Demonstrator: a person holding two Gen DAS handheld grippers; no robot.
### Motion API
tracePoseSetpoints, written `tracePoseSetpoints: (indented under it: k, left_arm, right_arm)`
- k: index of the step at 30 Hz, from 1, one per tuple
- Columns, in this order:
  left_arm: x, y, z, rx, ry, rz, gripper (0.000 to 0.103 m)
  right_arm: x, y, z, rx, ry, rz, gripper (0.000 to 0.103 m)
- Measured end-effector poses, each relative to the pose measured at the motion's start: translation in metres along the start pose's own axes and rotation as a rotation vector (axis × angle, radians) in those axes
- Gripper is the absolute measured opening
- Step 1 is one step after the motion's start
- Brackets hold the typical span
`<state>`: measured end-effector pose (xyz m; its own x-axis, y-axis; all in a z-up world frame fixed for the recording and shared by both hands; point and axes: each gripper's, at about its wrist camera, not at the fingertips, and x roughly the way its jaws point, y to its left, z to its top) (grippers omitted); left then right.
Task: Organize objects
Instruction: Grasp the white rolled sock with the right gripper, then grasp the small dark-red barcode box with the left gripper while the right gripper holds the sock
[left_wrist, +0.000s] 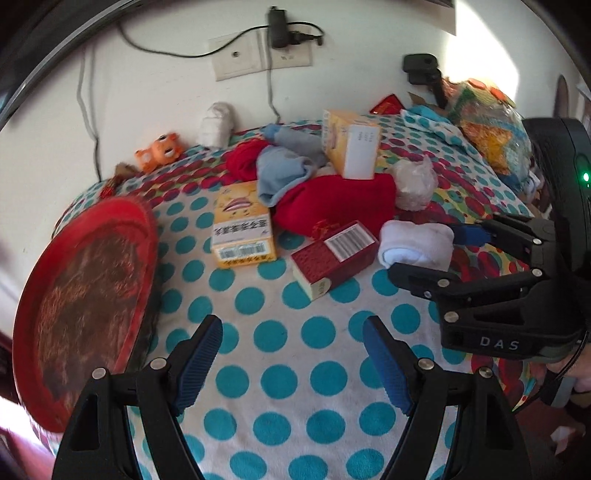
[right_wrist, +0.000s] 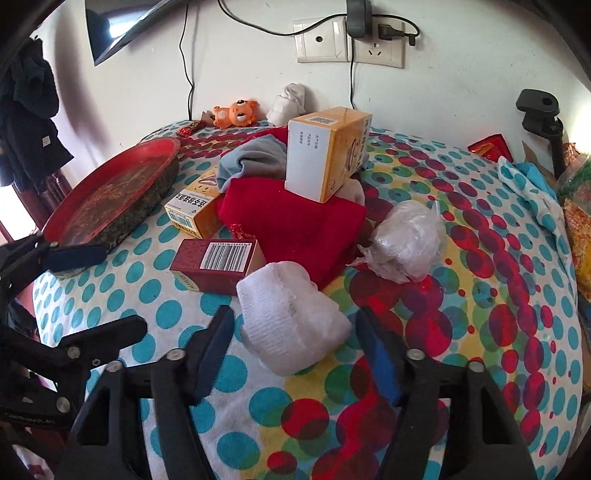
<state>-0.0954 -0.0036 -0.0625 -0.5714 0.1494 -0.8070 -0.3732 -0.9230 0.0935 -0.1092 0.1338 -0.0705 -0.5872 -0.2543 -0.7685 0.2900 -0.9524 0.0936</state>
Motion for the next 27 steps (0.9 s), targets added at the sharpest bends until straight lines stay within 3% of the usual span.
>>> tracePoseSetpoints:
  k: [9, 15, 23, 24, 26, 27]
  left_arm:
    - [0.027, -0.012, 0.025, 0.127, 0.024, -0.043, 0.081]
    - [0.047, -0.016, 0.037, 0.202, 0.08, -0.078, 0.081]
    - [0.059, -0.012, 0.042, 0.19, 0.109, -0.078, 0.079]
    - [0.061, -0.013, 0.041, 0.187, 0.114, -0.089, 0.077]
    - [0.061, -0.013, 0.041, 0.166, 0.116, -0.115, 0.051]
    - [0.061, -0.013, 0.041, 0.145, 0.123, -0.13, 0.046]
  right_arm:
    - [-0.01, -0.016, -0.011, 0.043, 0.001, 0.036, 0.05]
    - [-0.021, -0.028, -0.021, 0.081, 0.001, 0.046, 0.05]
    - [-0.023, -0.032, -0.023, 0.094, -0.018, 0.062, 0.05]
    - [-0.024, -0.032, -0.024, 0.093, -0.021, 0.06, 0.05]
    - [-0.024, -0.032, -0.024, 0.093, -0.023, 0.056, 0.05]
    - [-0.024, -0.033, -0.025, 0.101, -0.027, 0.057, 0.05]
